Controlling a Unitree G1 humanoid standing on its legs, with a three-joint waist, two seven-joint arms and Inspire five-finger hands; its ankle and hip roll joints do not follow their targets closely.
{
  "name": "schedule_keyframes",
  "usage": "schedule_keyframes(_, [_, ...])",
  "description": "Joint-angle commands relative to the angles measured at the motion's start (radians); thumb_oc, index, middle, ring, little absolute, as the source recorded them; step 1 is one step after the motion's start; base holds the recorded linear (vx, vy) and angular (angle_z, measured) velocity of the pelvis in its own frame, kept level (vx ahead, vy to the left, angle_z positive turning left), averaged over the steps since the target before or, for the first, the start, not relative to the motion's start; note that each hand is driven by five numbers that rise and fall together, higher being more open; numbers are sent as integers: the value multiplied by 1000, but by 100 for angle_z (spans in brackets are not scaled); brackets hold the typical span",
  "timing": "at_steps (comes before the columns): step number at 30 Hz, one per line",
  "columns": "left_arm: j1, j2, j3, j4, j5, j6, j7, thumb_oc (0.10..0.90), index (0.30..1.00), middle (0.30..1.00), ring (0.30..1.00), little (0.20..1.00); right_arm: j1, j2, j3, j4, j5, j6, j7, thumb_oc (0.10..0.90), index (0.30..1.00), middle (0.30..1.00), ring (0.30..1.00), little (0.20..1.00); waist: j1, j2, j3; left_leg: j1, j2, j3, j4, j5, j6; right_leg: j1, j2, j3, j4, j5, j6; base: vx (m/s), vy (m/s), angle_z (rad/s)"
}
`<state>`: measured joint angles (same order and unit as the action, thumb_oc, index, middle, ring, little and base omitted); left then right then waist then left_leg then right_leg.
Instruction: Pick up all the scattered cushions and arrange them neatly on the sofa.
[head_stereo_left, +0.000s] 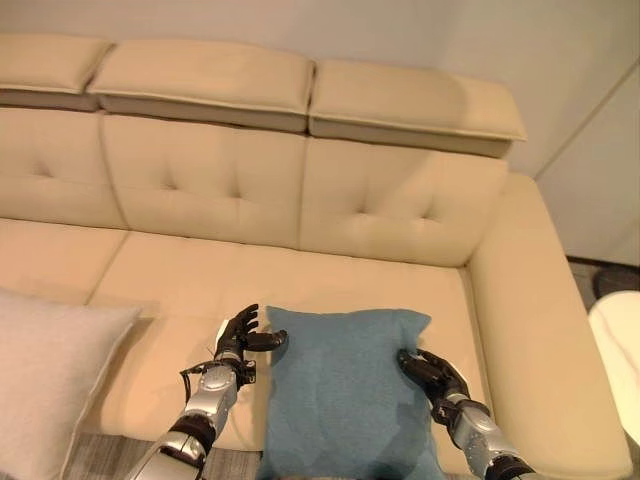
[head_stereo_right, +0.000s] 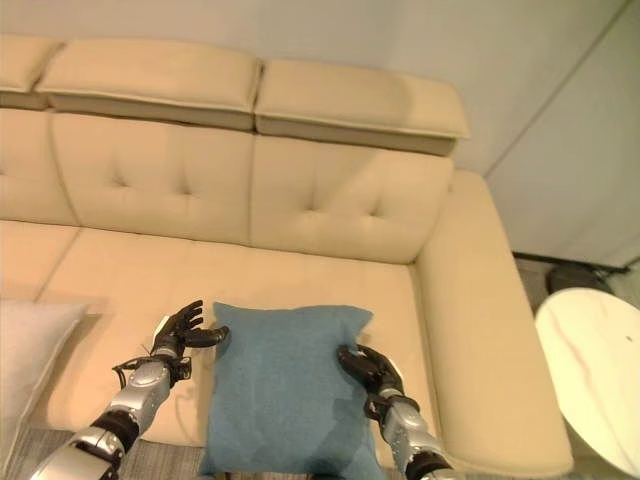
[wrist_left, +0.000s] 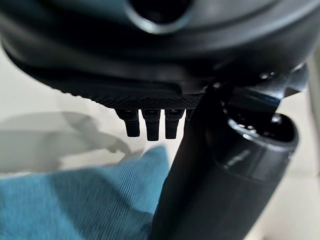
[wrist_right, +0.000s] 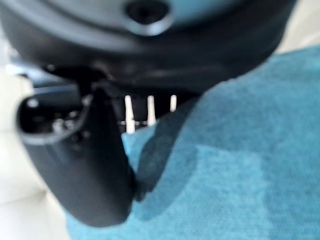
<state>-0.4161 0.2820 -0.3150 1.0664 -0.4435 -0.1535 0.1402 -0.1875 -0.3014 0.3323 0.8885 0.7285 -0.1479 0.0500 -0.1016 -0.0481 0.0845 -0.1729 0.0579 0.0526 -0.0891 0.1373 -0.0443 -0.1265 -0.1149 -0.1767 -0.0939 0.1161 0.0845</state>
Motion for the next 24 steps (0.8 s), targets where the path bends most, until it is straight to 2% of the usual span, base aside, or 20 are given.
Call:
schedule_keyframes(1, [-181, 15, 26, 69, -2, -61, 1, 800, 900, 900, 900, 900, 1, 48, 129, -110, -33, 4, 112, 400, 300, 300, 300, 300, 20, 13, 66, -14, -3, -13, 2, -94, -20, 19, -11, -14, 7, -68, 37, -85, 12, -25])
schedule_keyframes(3, [-187, 8, 53, 139, -26, -48, -19, 800, 900, 900, 900, 900, 8, 40, 202, -201, -36, 2, 138, 400, 300, 300, 300, 300, -1, 3, 84, -48, 4, 3, 2, -84, -22, -31, -7, 7, 7, -48, 35, -86, 19, -24])
schedule_keyframes(4, [-187, 8, 54, 139, -26, -48, -20, 800, 900, 900, 900, 900, 9, 40, 203, -202, -36, 3, 138, 400, 300, 300, 300, 300, 0, 3, 82, -50, 4, 4, 2, -84, -22, -33, -7, 7, 7, -47, 35, -69, 26, -18])
schedule_keyframes(6, [-194, -19, 87, 158, -89, -46, -31, 800, 900, 900, 900, 900, 28, 29, 260, -286, -9, 10, 169, 400, 300, 300, 300, 300, -10, -5, 99, -72, 11, 16, 2, -74, -23, -67, -3, 22, 7, -35, 31, -64, 12, -27])
schedule_keyframes(7, [-201, -57, 105, 128, -190, -62, -49, 800, 900, 900, 900, 900, 31, 16, 299, -358, 18, 12, 188, 400, 300, 300, 300, 300, -13, -12, 118, -77, 13, 20, 2, -72, -25, -75, -1, 29, 7, -33, 29, -39, -6, -21])
schedule_keyframes(13, [-234, -143, 64, 96, -311, -69, -103, 800, 900, 900, 900, 900, 23, 44, 360, -317, 41, 21, 206, 400, 300, 300, 300, 300, -19, -24, 158, -84, 19, 23, 2, -64, -28, -86, 3, 32, 8, -26, 27, -19, 0, -9])
schedule_keyframes(14, [-234, -155, 54, 95, -321, -72, -106, 400, 300, 300, 300, 300, 17, 52, 366, -303, 45, 21, 205, 400, 300, 300, 300, 300, -19, -25, 164, -82, 20, 25, 2, -63, -29, -87, 4, 33, 8, -25, 27, 0, 0, 0])
schedule_keyframes(17, [-234, -171, 1, 68, -268, -95, -84, 400, 300, 300, 300, 300, 21, 54, 363, -309, 63, 14, 207, 400, 300, 300, 300, 300, -20, -29, 177, -72, 23, 31, 2, -64, -31, -82, 4, 37, 12, -26, 26, 12, -21, -1])
schedule_keyframes(19, [-248, -160, -45, 34, -215, -106, -78, 400, 300, 300, 300, 300, 36, 16, 348, -342, 49, -5, 206, 400, 300, 300, 300, 300, -27, -24, 178, -53, 25, 37, 2, -70, -31, -70, 3, 38, 17, -34, 25, 27, -51, -2])
schedule_keyframes(21, [-248, -160, -45, 34, -215, -106, -78, 400, 300, 300, 300, 300, 36, 16, 348, -342, 49, -5, 206, 400, 300, 300, 300, 300, -27, -23, 178, -53, 25, 37, 2, -70, -31, -69, 3, 38, 17, -34, 25, 29, -45, -1])
schedule_keyframes(22, [-277, -124, -70, -3, -170, -111, -85, 400, 300, 300, 300, 300, 60, -42, 314, -358, 13, -15, 202, 400, 300, 300, 300, 300, -38, -10, 165, -27, 26, 45, 2, -81, -32, -51, 1, 41, 28, -47, 26, 53, -81, -3])
schedule_keyframes(24, [-274, -96, -86, -88, -134, -129, -70, 400, 300, 300, 300, 300, 84, -69, 261, -357, -26, -27, 181, 400, 300, 300, 300, 300, -43, 5, 154, -5, 26, 48, 2, -88, -33, -31, -2, 39, 37, -59, 26, 56, -92, -3])
